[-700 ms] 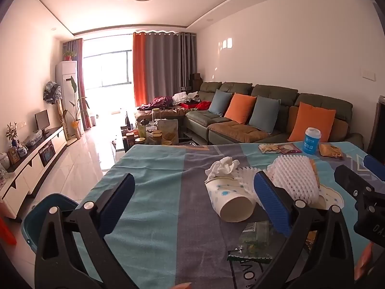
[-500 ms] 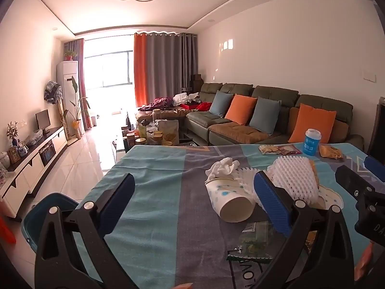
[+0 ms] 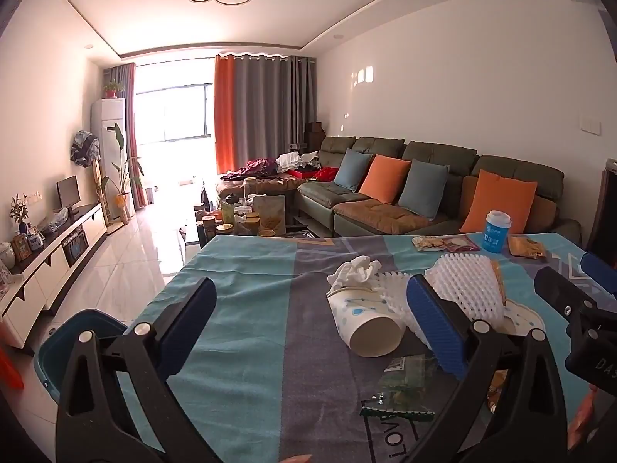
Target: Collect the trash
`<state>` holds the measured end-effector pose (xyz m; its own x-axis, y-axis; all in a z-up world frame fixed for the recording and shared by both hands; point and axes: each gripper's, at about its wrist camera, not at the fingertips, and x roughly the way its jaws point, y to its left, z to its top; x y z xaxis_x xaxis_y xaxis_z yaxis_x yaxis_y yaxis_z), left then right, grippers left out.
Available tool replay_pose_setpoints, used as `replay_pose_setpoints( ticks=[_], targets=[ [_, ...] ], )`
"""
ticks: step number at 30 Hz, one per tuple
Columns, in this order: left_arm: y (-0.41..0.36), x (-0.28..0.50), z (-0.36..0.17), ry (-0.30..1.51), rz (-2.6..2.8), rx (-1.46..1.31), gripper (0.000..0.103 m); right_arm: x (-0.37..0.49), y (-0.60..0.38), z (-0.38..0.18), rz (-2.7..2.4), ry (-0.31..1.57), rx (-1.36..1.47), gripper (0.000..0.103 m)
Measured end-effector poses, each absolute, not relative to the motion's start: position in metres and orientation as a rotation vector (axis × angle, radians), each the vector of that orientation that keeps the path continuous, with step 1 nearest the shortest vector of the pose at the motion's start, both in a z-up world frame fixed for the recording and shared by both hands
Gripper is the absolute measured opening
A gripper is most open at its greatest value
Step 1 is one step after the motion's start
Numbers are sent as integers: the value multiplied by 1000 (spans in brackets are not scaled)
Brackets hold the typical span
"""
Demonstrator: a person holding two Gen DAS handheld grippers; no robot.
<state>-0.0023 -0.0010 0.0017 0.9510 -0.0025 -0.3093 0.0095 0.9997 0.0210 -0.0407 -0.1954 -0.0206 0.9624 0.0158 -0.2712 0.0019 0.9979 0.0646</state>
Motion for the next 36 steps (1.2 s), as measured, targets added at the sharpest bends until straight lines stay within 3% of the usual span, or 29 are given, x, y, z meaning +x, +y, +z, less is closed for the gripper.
replay_pose_setpoints(
  ticks=[36],
  targets=[
    [3, -12, 3, 327, 3, 0, 97, -37, -195, -24, 27, 269, 65, 96]
  ],
)
